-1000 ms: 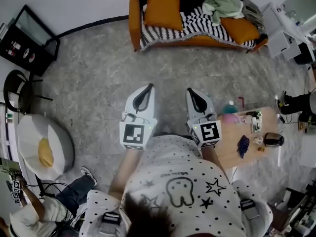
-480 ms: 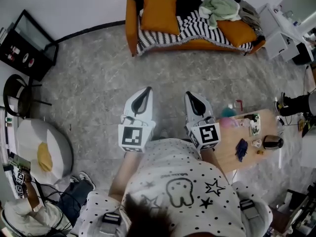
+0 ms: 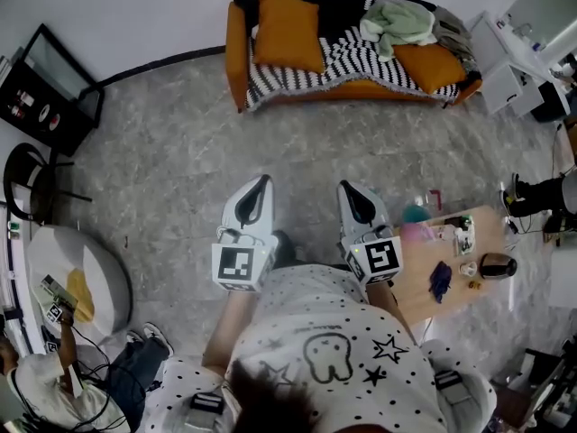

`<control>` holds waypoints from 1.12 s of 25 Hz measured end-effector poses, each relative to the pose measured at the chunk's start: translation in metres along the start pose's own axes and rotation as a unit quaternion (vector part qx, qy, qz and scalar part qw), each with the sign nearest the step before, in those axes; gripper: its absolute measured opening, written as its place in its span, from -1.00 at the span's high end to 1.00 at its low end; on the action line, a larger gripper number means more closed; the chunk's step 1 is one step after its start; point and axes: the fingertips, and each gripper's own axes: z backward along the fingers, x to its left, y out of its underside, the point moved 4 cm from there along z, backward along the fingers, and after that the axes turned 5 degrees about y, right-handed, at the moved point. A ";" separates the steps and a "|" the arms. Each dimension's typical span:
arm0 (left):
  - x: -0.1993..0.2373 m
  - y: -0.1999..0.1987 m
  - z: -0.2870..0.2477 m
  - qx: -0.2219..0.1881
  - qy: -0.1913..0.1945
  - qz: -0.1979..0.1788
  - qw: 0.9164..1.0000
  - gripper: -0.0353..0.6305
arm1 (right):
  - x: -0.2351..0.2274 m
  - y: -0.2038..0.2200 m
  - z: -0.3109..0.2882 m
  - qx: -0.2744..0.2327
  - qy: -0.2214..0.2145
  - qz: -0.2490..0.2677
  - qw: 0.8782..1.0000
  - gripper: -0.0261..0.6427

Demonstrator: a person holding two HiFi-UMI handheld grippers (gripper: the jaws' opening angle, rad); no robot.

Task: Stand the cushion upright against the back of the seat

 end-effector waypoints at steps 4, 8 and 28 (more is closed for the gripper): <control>0.019 -0.002 -0.012 0.005 0.013 0.005 1.000 0.91 | 0.005 -0.003 -0.019 -0.001 0.008 -0.003 1.000 0.93; 0.043 -0.012 -0.026 0.012 0.025 0.002 1.000 0.91 | 0.011 -0.016 -0.041 -0.005 0.008 0.000 1.000 0.93; 0.118 -0.029 -0.073 0.014 0.029 -0.004 0.999 0.91 | 0.011 -0.023 -0.126 0.007 0.030 -0.011 0.999 0.93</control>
